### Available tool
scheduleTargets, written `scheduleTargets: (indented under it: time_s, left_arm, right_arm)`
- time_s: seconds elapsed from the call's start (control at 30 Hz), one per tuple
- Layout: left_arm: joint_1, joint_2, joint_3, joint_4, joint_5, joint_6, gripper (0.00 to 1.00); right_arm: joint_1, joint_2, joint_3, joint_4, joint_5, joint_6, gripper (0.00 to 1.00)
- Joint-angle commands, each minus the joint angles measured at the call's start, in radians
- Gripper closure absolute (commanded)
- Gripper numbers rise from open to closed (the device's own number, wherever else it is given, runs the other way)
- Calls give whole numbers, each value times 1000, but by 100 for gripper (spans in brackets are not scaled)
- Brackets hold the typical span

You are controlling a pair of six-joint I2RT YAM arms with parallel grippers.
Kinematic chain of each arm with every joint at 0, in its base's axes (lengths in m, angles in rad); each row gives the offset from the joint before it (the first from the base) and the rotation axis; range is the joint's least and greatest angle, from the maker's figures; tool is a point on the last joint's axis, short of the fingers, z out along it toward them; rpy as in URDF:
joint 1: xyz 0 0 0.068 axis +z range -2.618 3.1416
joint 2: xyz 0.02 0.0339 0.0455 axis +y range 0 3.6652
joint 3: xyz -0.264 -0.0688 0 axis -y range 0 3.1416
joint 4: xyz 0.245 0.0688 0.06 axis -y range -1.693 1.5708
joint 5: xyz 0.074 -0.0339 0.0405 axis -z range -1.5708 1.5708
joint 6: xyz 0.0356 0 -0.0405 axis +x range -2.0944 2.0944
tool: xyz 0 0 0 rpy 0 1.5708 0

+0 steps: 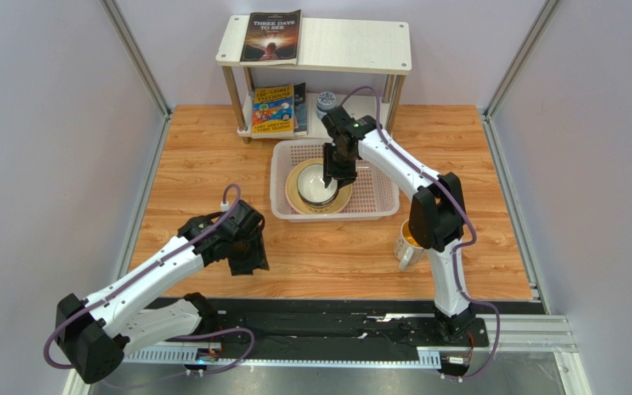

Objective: Place the mixed dishes into the plastic bin

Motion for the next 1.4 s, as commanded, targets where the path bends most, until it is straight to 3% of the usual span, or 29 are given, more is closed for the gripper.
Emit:
scheduleTargets:
  time_s: [0.0,0.4,0.57,0.83,1.03,1.17,1.37]
  left_arm:
    - [4,-8,-1,1,-1,4,47]
    - [3,10,13,8,0,18,48]
    - [3,-1,2,-3,-13,18,47]
    - [3,19,-1,14,-10,27,46]
    - [3,21,2,31,0,38,46]
    - [4,25,-2,43,8,44,46]
    - [4,19,-2,36,0,42,46]
  right_arm:
    - [-1,-29,52,0,14,-1,55]
    - [-1,-78,130,-77,13,-12,46]
    - [-15,-252,-12,-63,77,5,39]
    - [-88,-671,-265,-98,167,5,23]
    - [-260,-935,-537,-158,168,15,21]
    - [-507,-1000,-683,-150,60,-45,21]
    - [-524,-1030,-807,-141,37,-19,21]
